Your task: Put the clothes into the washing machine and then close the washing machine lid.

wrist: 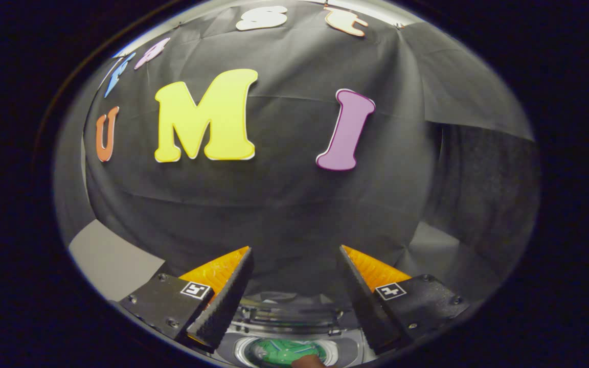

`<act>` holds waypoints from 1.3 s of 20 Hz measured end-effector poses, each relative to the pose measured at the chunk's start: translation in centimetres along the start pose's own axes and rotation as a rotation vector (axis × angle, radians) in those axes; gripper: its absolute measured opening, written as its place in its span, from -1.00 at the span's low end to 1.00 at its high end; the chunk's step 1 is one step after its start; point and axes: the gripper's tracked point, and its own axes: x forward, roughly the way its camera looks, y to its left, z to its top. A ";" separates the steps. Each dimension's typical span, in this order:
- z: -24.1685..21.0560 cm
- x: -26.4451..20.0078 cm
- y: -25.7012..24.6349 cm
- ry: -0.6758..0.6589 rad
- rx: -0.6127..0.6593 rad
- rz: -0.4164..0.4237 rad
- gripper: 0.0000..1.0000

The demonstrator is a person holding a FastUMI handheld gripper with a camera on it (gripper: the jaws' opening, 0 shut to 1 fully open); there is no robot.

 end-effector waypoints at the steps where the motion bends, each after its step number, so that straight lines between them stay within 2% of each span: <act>1: 0.3 0.9 -0.1 -0.010 -0.019 -0.014 1.00; 4: -0.3 3.1 1.4 -0.017 0.015 0.068 1.00; 10: -5.8 5.3 1.2 0.106 0.074 0.064 1.00; 15: -11.1 5.0 0.5 0.216 0.100 0.054 1.00; 17: -11.0 4.6 0.4 0.190 0.140 0.064 1.00; 26: -11.6 1.8 0.4 0.096 0.130 0.062 1.00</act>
